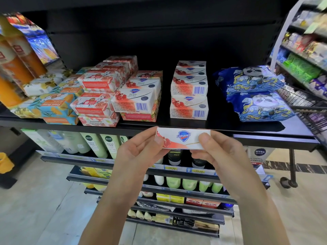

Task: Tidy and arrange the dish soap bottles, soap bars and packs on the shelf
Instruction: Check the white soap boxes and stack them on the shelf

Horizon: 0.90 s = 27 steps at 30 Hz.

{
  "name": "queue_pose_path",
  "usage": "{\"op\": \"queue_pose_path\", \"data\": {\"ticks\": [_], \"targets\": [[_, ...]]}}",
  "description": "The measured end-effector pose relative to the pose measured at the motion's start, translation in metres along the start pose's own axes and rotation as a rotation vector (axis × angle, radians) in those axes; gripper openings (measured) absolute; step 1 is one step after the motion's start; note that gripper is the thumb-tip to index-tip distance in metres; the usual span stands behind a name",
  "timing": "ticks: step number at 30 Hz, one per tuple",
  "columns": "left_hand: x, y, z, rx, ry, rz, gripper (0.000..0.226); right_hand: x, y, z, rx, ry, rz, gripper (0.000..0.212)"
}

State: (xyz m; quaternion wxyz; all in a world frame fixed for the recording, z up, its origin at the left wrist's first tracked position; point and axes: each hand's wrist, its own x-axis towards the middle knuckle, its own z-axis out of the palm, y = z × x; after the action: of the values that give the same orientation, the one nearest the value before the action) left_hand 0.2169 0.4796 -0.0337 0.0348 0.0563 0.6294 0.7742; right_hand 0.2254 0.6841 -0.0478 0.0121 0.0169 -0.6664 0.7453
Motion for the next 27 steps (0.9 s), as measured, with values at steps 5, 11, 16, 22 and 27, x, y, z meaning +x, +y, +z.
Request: {"op": "queue_pose_path", "data": {"ticks": [5, 11, 16, 22, 27], "targets": [[-0.0002, -0.0014, -0.0003, -0.022, -0.001, 0.006, 0.065, -0.0013, -0.0014, 0.0007, 0.071, 0.032, -0.024, 0.051], [0.0014, 0.0002, -0.0010, 0.007, 0.022, 0.020, 0.055, -0.0016, 0.0007, -0.0037, 0.099, 0.011, -0.134, 0.059], [0.0006, 0.0017, -0.0015, 0.016, 0.020, -0.015, 0.059, -0.0015, 0.0035, -0.0053, 0.119, -0.053, -0.213, 0.067], [0.0020, 0.0013, 0.0006, -0.027, 0.033, -0.064, 0.044, 0.0009, 0.0042, -0.0039, 0.168, -0.110, -0.243, 0.072], [0.0026, 0.0007, -0.0014, -0.031, 0.055, -0.046, 0.046, -0.0007, -0.0017, -0.0033, 0.132, -0.091, -0.199, 0.076]]}}
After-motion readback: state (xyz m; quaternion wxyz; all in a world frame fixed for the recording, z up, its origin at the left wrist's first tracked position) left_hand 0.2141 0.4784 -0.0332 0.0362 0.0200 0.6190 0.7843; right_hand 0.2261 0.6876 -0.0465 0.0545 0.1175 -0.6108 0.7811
